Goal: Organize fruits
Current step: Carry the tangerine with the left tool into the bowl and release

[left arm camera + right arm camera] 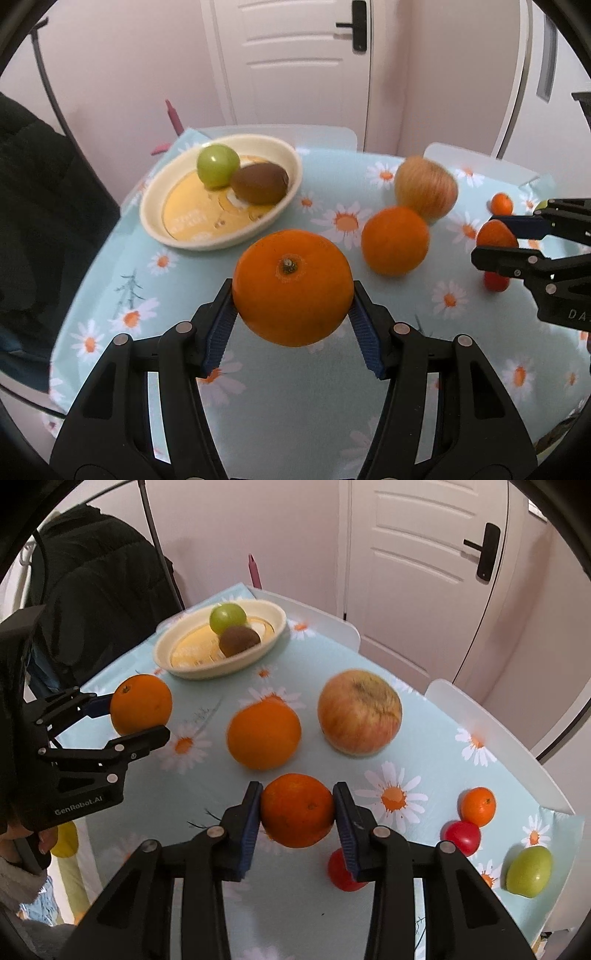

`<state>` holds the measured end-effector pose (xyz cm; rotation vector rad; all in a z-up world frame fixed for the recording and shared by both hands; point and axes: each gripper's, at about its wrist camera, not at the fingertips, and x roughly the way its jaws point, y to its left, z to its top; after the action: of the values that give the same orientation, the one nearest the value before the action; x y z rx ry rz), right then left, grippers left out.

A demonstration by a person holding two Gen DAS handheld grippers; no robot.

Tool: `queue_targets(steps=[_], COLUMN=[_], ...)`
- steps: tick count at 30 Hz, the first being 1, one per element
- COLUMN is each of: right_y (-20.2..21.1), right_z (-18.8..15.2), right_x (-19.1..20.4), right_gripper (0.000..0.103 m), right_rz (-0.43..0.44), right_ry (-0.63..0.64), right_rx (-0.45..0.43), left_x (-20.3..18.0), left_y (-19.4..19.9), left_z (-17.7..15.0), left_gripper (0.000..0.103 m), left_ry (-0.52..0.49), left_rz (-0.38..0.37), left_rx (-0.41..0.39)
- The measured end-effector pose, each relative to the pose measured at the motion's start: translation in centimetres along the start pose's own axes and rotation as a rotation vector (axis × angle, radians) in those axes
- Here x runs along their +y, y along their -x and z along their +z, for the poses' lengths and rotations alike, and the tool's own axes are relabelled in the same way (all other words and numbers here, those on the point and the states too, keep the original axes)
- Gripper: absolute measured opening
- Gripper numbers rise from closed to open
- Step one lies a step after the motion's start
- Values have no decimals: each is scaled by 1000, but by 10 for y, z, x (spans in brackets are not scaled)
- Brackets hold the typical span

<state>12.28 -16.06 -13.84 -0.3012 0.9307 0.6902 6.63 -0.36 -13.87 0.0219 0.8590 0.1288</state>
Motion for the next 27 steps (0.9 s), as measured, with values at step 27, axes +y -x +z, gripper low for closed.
queue_targets(steps=[27], right_y=[-14], right_z=[109], right_x=[87], right_gripper=[36], right_rz=[-42], right_ry=[-156], right_rx=[-35], left_x=[136], left_y=[-17], left_z=[79], left_gripper=[63], left_ry=[-71], left_rz=[-78], left_rx=[-29])
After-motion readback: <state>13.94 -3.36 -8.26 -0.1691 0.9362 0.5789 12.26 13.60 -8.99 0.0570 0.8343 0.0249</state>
